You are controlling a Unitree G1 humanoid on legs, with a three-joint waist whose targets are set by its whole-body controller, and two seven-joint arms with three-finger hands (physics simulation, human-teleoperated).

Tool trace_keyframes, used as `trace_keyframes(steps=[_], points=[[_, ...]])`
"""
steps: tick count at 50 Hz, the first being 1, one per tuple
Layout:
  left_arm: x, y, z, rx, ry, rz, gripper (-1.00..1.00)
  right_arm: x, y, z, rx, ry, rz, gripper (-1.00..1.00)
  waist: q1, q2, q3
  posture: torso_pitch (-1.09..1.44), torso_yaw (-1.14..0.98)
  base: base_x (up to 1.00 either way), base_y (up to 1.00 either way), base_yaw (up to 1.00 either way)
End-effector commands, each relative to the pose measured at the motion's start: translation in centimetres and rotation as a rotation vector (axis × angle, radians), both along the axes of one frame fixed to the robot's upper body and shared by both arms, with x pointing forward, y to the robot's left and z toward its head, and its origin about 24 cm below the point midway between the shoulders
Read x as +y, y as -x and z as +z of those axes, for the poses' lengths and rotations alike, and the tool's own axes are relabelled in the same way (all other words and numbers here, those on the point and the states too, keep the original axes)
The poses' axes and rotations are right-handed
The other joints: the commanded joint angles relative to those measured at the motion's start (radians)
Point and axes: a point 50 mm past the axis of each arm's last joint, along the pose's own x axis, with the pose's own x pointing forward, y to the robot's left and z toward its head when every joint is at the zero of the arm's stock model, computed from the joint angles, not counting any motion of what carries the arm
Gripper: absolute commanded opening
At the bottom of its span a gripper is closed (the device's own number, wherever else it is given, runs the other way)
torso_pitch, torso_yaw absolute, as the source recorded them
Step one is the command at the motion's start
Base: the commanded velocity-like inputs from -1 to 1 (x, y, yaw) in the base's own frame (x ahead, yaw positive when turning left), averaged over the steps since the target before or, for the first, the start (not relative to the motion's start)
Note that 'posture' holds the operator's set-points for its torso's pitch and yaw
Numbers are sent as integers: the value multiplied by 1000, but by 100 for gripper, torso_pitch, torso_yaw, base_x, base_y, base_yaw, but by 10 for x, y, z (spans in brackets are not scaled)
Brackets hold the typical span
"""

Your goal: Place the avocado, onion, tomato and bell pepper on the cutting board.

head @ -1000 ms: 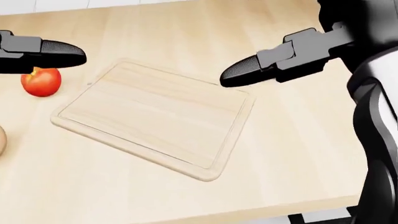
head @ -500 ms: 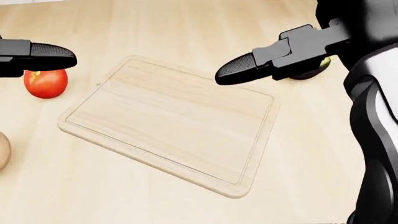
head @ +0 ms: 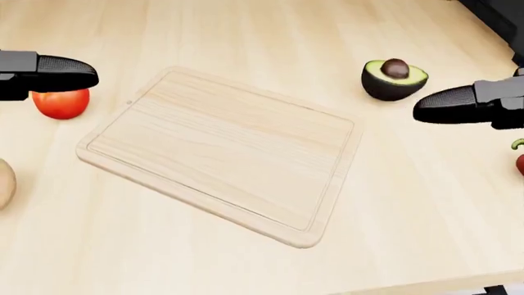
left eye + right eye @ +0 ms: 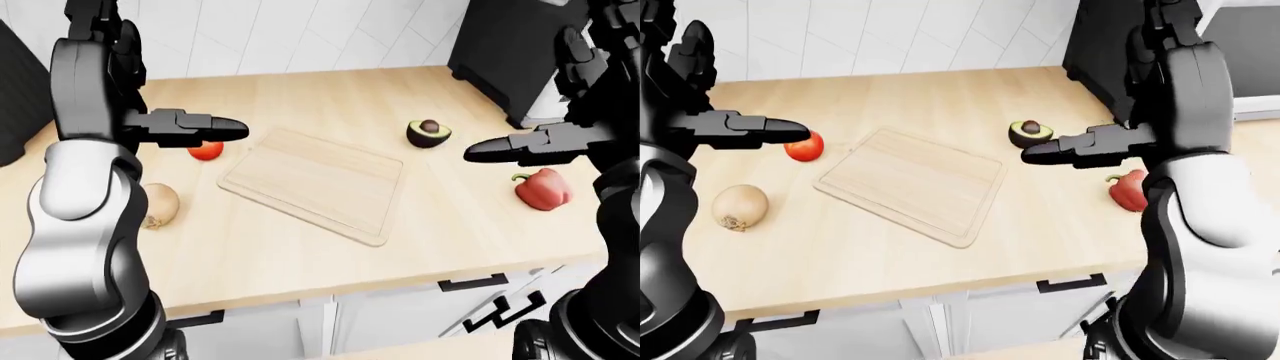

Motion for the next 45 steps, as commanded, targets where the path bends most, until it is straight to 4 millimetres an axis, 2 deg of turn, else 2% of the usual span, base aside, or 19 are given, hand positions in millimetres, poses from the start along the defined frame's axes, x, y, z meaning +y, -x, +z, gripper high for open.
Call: trace_keyframes(steps=[1,9,27,45], points=[[-2,6,12,-76,-15,-2,100,-3,7,6,-38,6,-24,100,2,-1,-22,0,0,0,0,0],[-2,6,12,-75,-16,-3,100,-25,12,-14,45,19,-158,100,1,-6,-24,0,0,0,0,0],[-3,6,8,-70,-15,-3,100,-70,13,-52,85,54,-365,100,2,-14,-32,0,0,0,0,0],[-1,6,11,-76,-14,2,100,-86,5,-74,130,28,-444,100,2,-16,-34,0,0,0,0,0]])
